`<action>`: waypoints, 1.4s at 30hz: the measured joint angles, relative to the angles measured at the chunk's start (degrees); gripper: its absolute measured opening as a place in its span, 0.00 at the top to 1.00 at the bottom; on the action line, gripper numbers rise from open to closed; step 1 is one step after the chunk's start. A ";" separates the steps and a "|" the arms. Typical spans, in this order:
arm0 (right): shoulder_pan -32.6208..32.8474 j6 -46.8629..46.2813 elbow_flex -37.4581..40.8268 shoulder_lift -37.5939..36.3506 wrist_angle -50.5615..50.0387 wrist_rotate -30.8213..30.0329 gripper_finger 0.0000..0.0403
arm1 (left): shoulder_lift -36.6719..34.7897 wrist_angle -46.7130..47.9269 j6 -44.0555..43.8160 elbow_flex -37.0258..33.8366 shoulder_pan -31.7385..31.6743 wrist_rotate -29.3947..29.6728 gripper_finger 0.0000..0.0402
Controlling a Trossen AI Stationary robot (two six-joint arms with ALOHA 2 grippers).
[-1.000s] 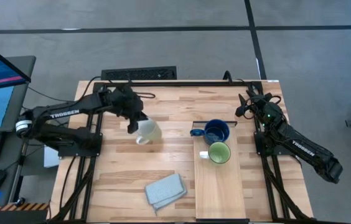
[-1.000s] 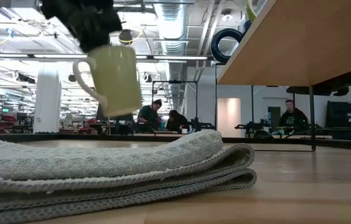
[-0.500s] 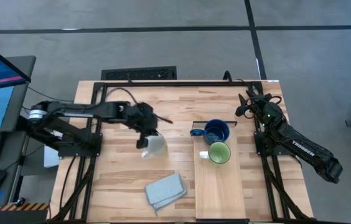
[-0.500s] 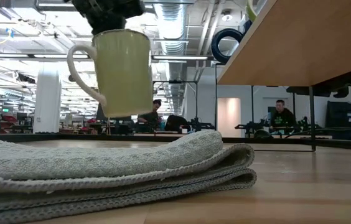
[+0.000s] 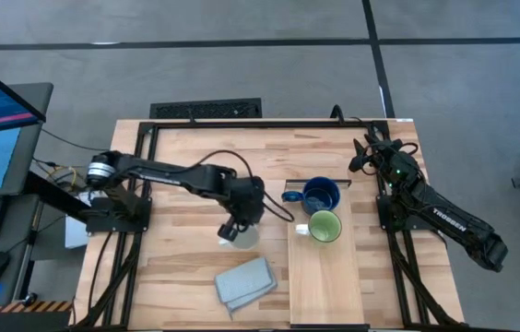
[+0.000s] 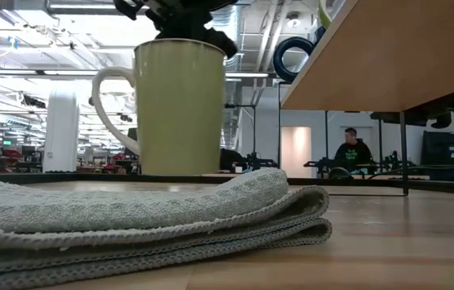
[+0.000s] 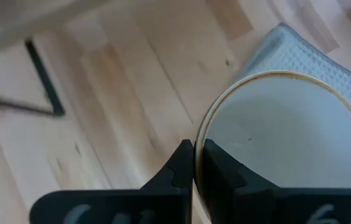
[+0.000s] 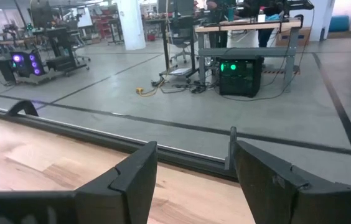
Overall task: Stack small to large cups/mugs on shelf
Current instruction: Move the white cup to the center of the table
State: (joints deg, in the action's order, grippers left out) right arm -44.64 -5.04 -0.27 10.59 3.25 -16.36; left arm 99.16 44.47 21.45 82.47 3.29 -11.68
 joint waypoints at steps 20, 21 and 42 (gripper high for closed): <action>0.00 0.00 0.00 0.02 0.01 0.02 0.42 | 2.29 -1.39 1.60 -0.30 0.78 0.07 1.00; 0.00 0.00 0.00 0.02 0.00 0.02 0.42 | 2.29 -1.65 1.58 -0.30 0.78 0.22 1.00; 0.02 0.02 0.00 0.02 0.00 0.02 0.42 | 2.18 -4.40 -0.21 -4.01 0.35 -0.15 0.96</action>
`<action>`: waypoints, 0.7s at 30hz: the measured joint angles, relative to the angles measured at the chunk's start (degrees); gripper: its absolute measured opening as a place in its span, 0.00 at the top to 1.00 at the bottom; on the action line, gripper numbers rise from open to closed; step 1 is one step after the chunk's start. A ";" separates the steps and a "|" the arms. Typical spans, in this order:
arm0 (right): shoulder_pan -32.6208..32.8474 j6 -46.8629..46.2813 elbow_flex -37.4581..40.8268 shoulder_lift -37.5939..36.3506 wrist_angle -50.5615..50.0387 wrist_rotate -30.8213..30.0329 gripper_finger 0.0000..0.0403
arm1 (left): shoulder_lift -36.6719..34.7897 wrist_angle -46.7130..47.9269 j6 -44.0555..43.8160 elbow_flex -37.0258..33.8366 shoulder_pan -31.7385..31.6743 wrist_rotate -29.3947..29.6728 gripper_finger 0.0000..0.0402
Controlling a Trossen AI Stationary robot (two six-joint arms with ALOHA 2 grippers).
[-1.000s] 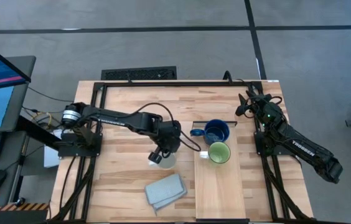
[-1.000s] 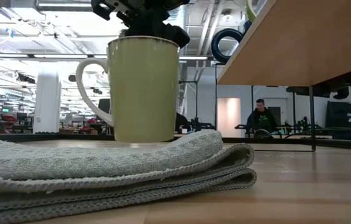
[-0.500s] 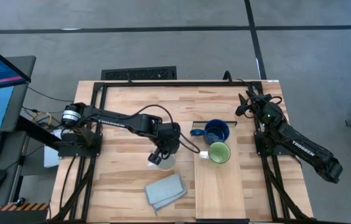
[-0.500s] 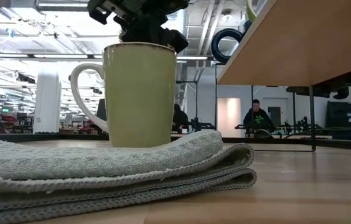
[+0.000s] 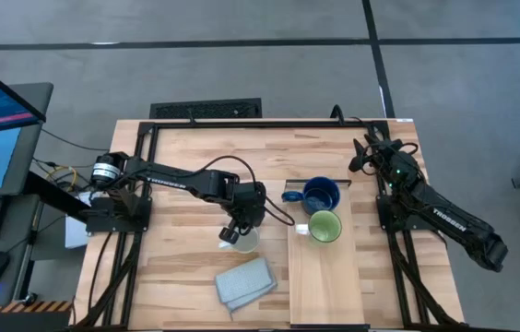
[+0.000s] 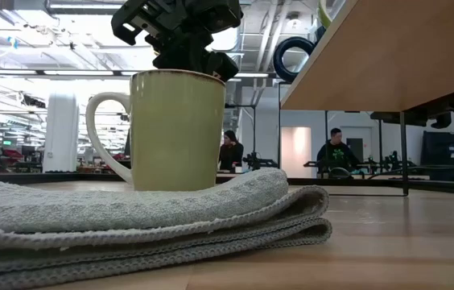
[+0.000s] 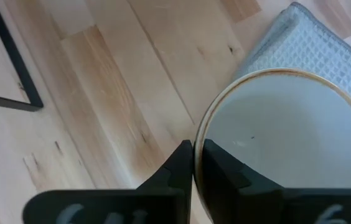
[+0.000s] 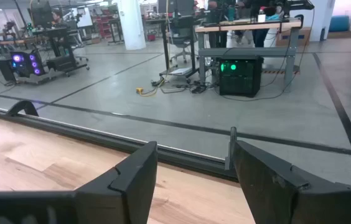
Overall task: Stack small to large cups/mugs on shelf
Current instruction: Move the white cup to the center of the table
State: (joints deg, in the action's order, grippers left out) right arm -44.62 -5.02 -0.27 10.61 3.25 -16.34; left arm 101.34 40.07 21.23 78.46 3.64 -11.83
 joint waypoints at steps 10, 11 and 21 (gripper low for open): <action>-0.01 0.00 0.00 -0.02 0.00 0.00 0.42 | 0.00 -0.12 -0.90 0.00 0.00 0.56 0.88; -0.01 0.00 0.00 0.00 0.00 0.00 0.42 | 0.00 -0.14 -0.92 0.00 0.00 0.56 0.87; -0.02 0.00 0.00 0.00 0.00 0.00 0.42 | 0.00 -0.42 -1.01 0.00 0.00 0.56 0.87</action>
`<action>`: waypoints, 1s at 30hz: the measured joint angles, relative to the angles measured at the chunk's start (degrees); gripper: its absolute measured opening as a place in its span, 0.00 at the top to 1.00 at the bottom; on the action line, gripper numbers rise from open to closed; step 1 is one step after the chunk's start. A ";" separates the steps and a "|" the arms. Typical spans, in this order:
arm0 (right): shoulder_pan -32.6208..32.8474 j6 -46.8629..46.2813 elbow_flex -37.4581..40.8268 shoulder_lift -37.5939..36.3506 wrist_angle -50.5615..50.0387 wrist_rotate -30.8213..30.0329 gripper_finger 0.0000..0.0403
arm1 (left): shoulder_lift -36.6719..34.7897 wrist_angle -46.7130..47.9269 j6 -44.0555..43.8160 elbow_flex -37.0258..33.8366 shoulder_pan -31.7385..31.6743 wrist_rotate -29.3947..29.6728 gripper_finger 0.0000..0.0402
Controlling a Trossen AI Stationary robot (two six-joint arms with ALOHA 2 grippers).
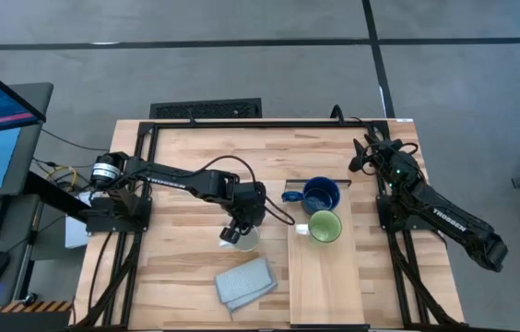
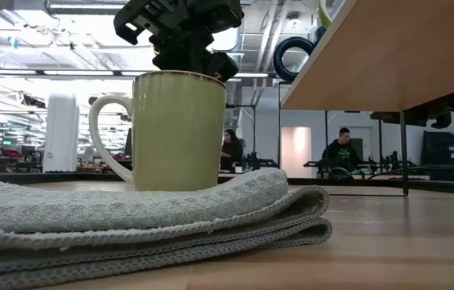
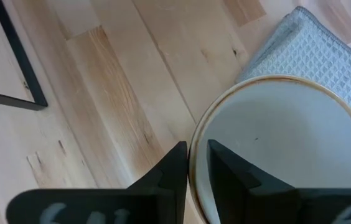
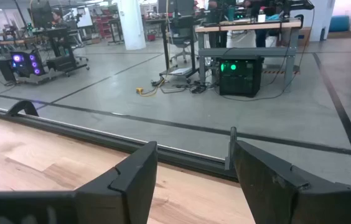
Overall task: Stack small to large cups/mugs on shelf
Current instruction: Move the white cup to the center of the table
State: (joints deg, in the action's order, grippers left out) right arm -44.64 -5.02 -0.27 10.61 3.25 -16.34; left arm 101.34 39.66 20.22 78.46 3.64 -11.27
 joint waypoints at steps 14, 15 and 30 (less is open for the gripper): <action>0.01 0.01 0.00 -0.01 0.00 0.00 0.42 | 0.00 0.34 -2.31 0.00 0.00 1.22 0.75; 0.02 0.02 0.00 0.00 0.00 0.00 0.42 | -0.01 0.36 -2.02 0.01 0.00 1.21 0.72; 0.00 0.02 0.00 -0.02 0.00 0.00 0.42 | -0.32 7.55 -2.68 6.15 0.00 5.09 0.40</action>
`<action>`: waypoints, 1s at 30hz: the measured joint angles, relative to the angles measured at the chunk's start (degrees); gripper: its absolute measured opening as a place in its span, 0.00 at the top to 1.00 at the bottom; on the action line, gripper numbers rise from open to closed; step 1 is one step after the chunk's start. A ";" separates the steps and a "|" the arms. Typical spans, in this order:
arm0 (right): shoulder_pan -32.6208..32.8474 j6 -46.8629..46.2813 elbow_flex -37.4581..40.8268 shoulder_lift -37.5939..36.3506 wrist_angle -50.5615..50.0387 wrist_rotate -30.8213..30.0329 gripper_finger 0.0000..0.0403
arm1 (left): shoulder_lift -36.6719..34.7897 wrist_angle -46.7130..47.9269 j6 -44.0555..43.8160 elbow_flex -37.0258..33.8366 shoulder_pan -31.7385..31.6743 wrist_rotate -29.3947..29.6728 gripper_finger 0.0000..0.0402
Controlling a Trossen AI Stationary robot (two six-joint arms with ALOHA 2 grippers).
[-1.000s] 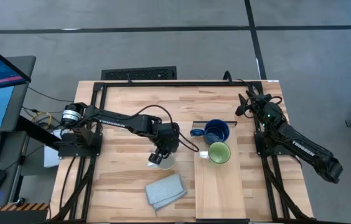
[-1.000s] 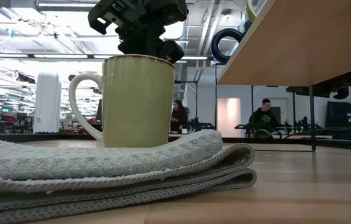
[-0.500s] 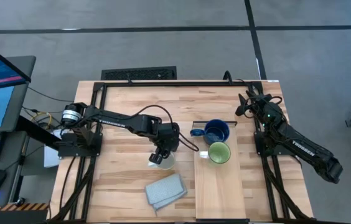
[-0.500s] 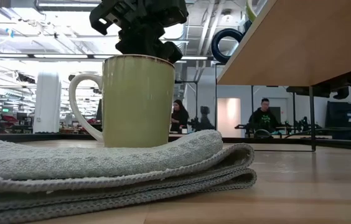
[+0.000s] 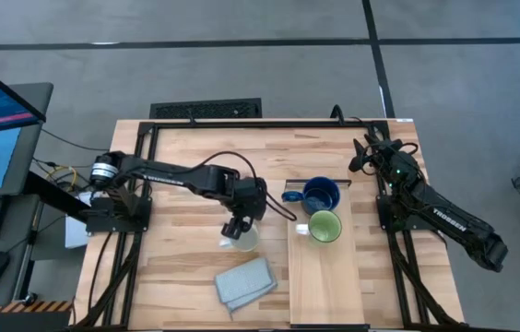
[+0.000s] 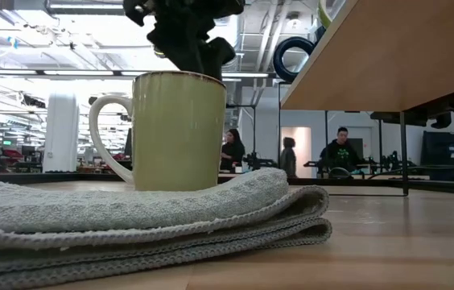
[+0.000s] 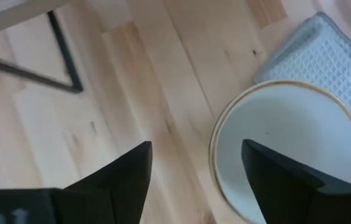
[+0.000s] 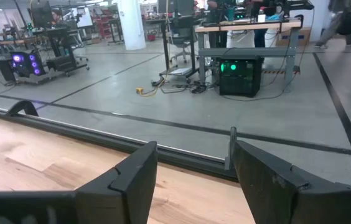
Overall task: Stack small to large cups/mugs on shelf
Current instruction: Move the white cup to the center of the table, then put the white cup on the shelf
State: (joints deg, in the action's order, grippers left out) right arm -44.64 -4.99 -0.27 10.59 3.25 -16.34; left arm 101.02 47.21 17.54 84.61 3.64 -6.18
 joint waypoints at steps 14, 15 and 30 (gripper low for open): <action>0.00 0.94 0.00 0.01 0.00 -0.01 0.42 | -8.07 2.93 -15.17 0.45 5.71 21.85 0.40; 0.00 0.94 0.00 0.01 0.00 -0.01 0.42 | -8.59 3.80 -16.95 0.45 6.54 24.01 0.40; 0.00 0.80 0.01 0.01 0.01 -0.01 0.42 | -30.28 -30.07 -28.50 -34.81 12.01 29.93 0.40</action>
State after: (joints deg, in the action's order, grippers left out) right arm -44.64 -4.19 -0.27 10.60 3.25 -16.34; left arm 70.74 17.14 -10.96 49.80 15.65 23.75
